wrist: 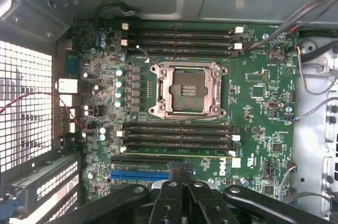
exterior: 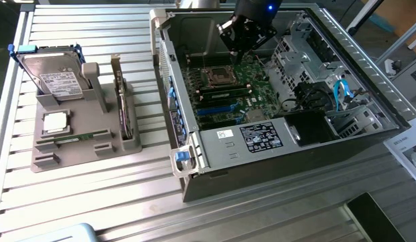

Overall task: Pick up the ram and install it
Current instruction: 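Press down the ram until it locks into place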

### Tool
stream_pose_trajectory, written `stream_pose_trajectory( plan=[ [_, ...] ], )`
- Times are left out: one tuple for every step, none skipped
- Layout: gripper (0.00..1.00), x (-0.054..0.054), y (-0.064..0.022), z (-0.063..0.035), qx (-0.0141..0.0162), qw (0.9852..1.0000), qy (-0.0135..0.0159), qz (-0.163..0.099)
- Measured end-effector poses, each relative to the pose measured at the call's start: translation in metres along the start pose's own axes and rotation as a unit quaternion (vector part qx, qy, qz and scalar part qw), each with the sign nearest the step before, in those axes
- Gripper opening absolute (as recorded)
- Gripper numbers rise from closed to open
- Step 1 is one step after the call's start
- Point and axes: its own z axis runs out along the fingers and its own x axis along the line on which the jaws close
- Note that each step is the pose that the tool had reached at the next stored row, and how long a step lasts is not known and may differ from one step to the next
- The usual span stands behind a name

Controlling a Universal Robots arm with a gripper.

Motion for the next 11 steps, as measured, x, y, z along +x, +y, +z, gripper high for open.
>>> stream_pose_trajectory(
  plan=[
    [0.11, 0.0000, 0.0000, 0.0000, -0.0001, 1.0000, 0.0000, 0.001],
    [0.11, 0.0000, 0.0000, 0.0000, -0.0001, 1.0000, 0.0000, 0.002],
    [0.11, 0.0000, 0.0000, 0.0000, -0.0001, 1.0000, 0.0000, 0.004],
    [0.11, 0.0000, 0.0000, 0.0000, -0.0002, 1.0000, 0.0000, 0.005],
    [0.11, -0.0001, 0.0000, 0.0000, -0.0002, 1.0000, 0.0000, 0.008],
    [0.11, -0.0001, 0.0000, 0.0000, -0.0002, 1.0000, 0.0001, 0.009],
    [0.11, -0.0002, 0.0000, 0.0000, -0.0002, 1.0000, 0.0001, 0.009],
    [0.11, -0.0002, 0.0000, 0.0000, -0.0002, 1.0000, 0.0001, 0.009],
    [0.11, -0.0002, 0.0000, 0.0000, -0.0002, 1.0000, 0.0001, 0.009],
    [0.11, -0.0010, -0.0001, 0.0000, -0.0002, 1.0000, 0.0001, 0.009],
    [0.11, -0.0024, -0.0001, 0.0000, -0.0001, 1.0000, 0.0000, 0.009]
  ],
)
